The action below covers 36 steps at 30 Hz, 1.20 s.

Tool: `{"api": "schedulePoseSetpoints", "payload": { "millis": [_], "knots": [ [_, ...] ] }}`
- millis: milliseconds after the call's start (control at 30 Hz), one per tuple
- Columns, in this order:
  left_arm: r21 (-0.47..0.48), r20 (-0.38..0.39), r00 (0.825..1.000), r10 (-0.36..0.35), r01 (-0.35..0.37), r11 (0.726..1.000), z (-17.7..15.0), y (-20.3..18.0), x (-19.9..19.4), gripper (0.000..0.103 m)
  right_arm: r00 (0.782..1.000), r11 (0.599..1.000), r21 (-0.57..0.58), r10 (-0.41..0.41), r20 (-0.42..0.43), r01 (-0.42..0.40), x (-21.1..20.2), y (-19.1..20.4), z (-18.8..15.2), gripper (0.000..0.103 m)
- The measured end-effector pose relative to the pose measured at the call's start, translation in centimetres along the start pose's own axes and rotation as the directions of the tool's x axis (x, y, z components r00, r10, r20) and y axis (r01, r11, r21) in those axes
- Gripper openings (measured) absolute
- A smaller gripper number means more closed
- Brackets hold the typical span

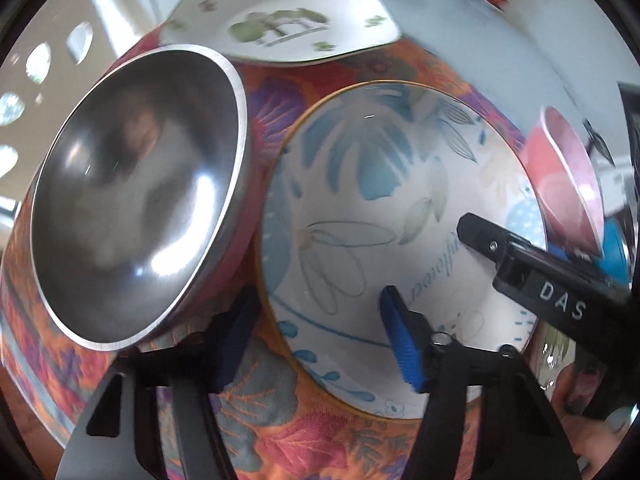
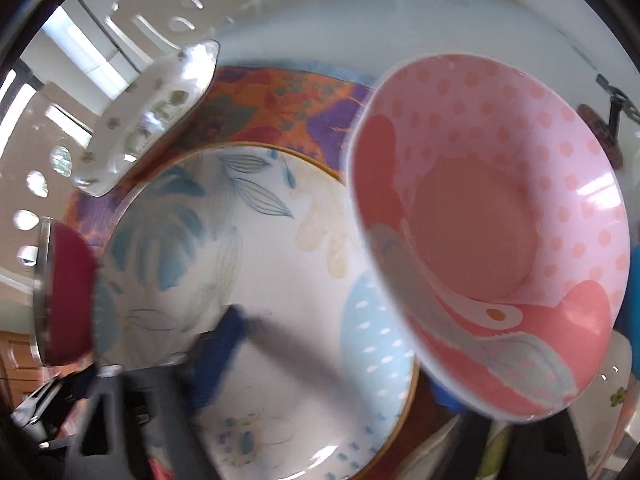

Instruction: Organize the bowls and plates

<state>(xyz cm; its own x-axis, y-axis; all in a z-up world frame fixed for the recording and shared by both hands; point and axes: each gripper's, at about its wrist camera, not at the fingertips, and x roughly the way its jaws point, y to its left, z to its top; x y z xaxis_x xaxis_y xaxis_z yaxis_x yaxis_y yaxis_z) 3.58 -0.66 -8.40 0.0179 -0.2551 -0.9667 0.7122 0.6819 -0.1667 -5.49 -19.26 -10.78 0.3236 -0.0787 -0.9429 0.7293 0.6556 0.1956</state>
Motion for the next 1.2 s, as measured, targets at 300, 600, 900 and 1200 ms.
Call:
{"api": "schedulePoseSetpoints", "payload": {
  "millis": [300, 600, 900, 1200],
  "knots": [
    [0.132, -0.066, 0.996, -0.065, 0.074, 0.989, 2.0, 0.8, 0.1, 0.045, 0.998, 1.000, 0.006, 0.025, -0.052, -0.024, -1.1, -0.9, -1.4, 0.054],
    [0.297, -0.124, 0.991, -0.058, 0.093, 0.950, 0.9, 2.8, -0.3, 0.048, 0.987, 0.995, 0.032, 0.095, -0.133, -0.091, -2.2, 2.0, -7.8, 0.053],
    [0.405, -0.195, 0.981, -0.025, 0.104, 0.908, -4.2, 3.9, -0.1, 0.048, 0.974, 0.988, 0.114, 0.126, -0.187, -0.106, -3.2, 3.1, -15.4, 0.053],
    [0.487, -0.258, 0.966, -0.009, 0.139, 0.863, -8.9, 2.4, -0.5, 0.050, 0.965, 0.977, 0.183, 0.145, -0.219, -0.106, -4.6, 1.3, -19.2, 0.053]
  ]
}}
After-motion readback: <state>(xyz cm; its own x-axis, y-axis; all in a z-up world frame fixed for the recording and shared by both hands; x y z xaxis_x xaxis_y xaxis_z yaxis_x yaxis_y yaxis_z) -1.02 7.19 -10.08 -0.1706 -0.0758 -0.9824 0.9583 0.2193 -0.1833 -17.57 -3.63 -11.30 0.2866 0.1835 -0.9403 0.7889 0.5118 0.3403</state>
